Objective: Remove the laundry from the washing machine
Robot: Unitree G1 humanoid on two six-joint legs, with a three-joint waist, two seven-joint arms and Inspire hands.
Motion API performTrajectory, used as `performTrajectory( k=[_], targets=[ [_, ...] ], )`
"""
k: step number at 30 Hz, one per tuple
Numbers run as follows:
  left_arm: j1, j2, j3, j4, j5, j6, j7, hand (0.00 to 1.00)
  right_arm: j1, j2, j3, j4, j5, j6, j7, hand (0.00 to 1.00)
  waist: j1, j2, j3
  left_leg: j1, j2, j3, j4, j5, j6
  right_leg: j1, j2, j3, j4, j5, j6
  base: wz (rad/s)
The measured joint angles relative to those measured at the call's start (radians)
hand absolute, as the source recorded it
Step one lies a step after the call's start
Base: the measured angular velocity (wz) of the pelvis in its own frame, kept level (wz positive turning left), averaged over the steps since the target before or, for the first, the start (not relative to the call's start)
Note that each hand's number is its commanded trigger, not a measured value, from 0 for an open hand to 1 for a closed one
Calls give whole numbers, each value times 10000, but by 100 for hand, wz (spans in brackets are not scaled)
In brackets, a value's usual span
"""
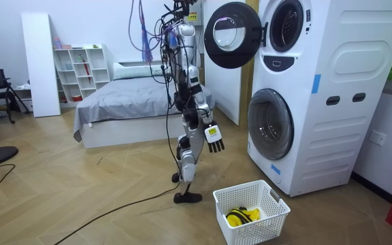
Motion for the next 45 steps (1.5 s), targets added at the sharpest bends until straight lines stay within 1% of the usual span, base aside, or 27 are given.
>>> performTrajectory(
  k=[5,9,11,12,13,14,15,16,17,18,19,20,21,22,23,25,26,27,29,30,31,33,35,39,41,43,45],
  targets=[
    [4,-4,39,74,-693,1,-85,0,-29,47,-23,-43,-238,-4,-31,0,71,-96,-12,30,-11,4,-67,0,0,-2,-7,-21,-5,-4,7,-1],
    [-9,21,540,232,-1730,24,-77,0,-38,45,-82,-172,-675,-4,-135,0,152,-80,15,126,-10,26,-83,-2,0,49,-8,62,5,-1,10,-5],
    [-167,85,1386,189,-2102,120,-56,0,4,34,-566,-396,-1026,0,-133,0,136,53,95,205,-10,-8,-77,-14,-5,145,-9,53,5,-1,11,2],
    [-252,118,1654,131,-2113,128,-13,0,8,25,-754,-481,-1159,-3,-137,0,142,87,102,207,-8,-16,-80,-19,-5,150,-9,52,8,0,11,4],
    [-408,242,2012,-118,-2456,143,104,0,-21,-23,-1031,-637,-1362,-4,-148,0,157,168,105,195,-9,-39,-91,-20,-4,140,-3,65,20,2,12,4],
    [-641,522,2036,-312,-3191,140,252,0,-25,-92,-1242,-830,-1490,-4,-157,0,159,255,103,199,-13,-64,-88,-16,-1,149,3,117,26,7,15,0],
    [-745,679,2045,-409,-3499,141,311,0,-27,-123,-1310,-910,-1606,-16,-163,0,156,305,84,200,-13,-67,-68,-15,-1,153,7,130,28,7,15,0],
    [-889,995,2088,-832,-3936,141,477,0,-20,-149,-1497,-1019,-1867,-63,-215,0,103,390,36,202,-12,-80,-49,-14,0,171,15,135,35,8,14,0],
    [-1179,1266,2419,-1222,-4096,124,568,0,-8,-171,-1778,-996,-2021,-131,-226,0,127,473,1,226,-12,-80,-50,-11,0,181,19,116,35,13,13,0],
    [-1352,1441,2472,-1388,-4165,116,653,0,1,-215,-1856,-993,-2068,-149,-222,0,130,531,1,245,-12,-77,-51,-10,0,196,20,107,36,17,12,0],
    [-1679,1828,2636,-1893,-4375,118,799,0,62,-352,-1964,-1027,-2122,-229,-208,0,132,620,3,261,-16,-65,-62,-9,1,195,15,103,40,21,16,-4],
    [-2025,2272,2655,-2259,-4611,5,913,0,116,-496,-2004,-1088,-2182,-241,-211,0,154,661,-15,258,-21,-60,-78,-9,2,173,10,112,50,21,17,-5],
    [-2200,2511,2677,-2361,-4774,-61,924,0,123,-557,-2038,-1109,-2220,-241,-211,0,156,722,-20,249,-26,-59,-87,-9,2,162,9,121,46,21,18,-5],
    [-2451,2922,2783,-2698,-5149,-117,941,0,177,-619,-2192,-1216,-2371,-241,-202,0,102,830,-43,226,-34,-59,-100,-8,3,140,2,125,38,23,21,-4],
    [-2667,3193,2797,-3099,-5467,-148,947,0,330,-671,-2256,-1323,-2408,-247,-195,0,78,900,-76,214,-43,-63,-115,-8,4,106,-5,140,39,23,22,-4],
    [-2898,3489,2806,-3730,-5641,-174,925,0,488,-709,-2292,-1468,-2523,-224,-151,0,101,986,-130,204,-58,-93,-148,-2,11,113,-15,170,50,22,24,-8],
    [-3066,3618,2824,-4151,-5635,-172,923,0,581,-702,-2296,-1662,-2642,-217,-111,0,119,997,-132,215,-74,-196,-188,6,19,100,-12,230,42,22,24,-10],
    [-3085,3657,2832,-4436,-5635,-174,917,0,608,-702,-2296,-1769,-2722,-218,-105,0,125,997,-133,220,-79,-254,-222,7,19,73,-9,253,43,22,24,-14],
    [-3104,3742,2895,-4777,-5417,36,939,0,635,-703,-2360,-2029,-2985,-259,-131,0,156,1002,-122,200,-88,-278,-259,7,20,-9,-3,308,21,24,25,-10],
    [-3108,3742,2940,-5107,-5419,212,925,0,701,-698,-2367,-2044,-3046,-303,-121,0,200,941,-104,189,-90,-317,-262,6,19,-34,7,352,9,29,33,3],
    [-3103,3746,2941,-5475,-5390,462,947,0,788,-695,-2375,-2069,-3052,-306,-115,0,273,881,-111,175,-90,-350,-261,5,18,-63,9,372,7,32,37,8],
    [-3102,3745,2932,-5814,-5361,675,1023,0,821,-694,-2410,-2070,-3053,-310,-112,0,306,849,-87,157,-97,-473,-260,4,18,-40,9,357,1,46,56,14],
    [-3102,3744,2915,-6446,-5041,1149,1283,0,900,-685,-2416,-2136,-3254,-333,-109,0,441,790,-89,135,-96,-513,-257,4,18,-7,16,375,-5,63,78,11],
    [-3103,3746,2899,-7566,-3726,1519,1671,0,1109,-657,-2551,-2404,-3567,-335,72,0,737,651,-10,100,-101,-695,-257,4,18,-1,25,394,-17,65,81,15],
    [-3103,3746,2825,-8354,-2948,2060,1798,0,1103,-511,-2973,-2405,-3796,-319,103,0,750,604,12,-49,-100,-886,-190,4,18,-20,30,384,-23,83,91,27],
    [-3103,3745,2786,-8714,-2512,2308,1800,0,1102,-323,-3172,-2405,-3830,-316,97,0,741,571,21,-157,-102,-1049,-111,3,18,-17,41,384,-20,86,90,26],
    [-3102,3745,2786,-8819,-2434,2315,1802,0,1155,-209,-3163,-2404,-3826,-316,117,0,740,569,30,-187,-102,-1119,-107,3,17,-3,49,371,-23,86,90,18]
  ],
)
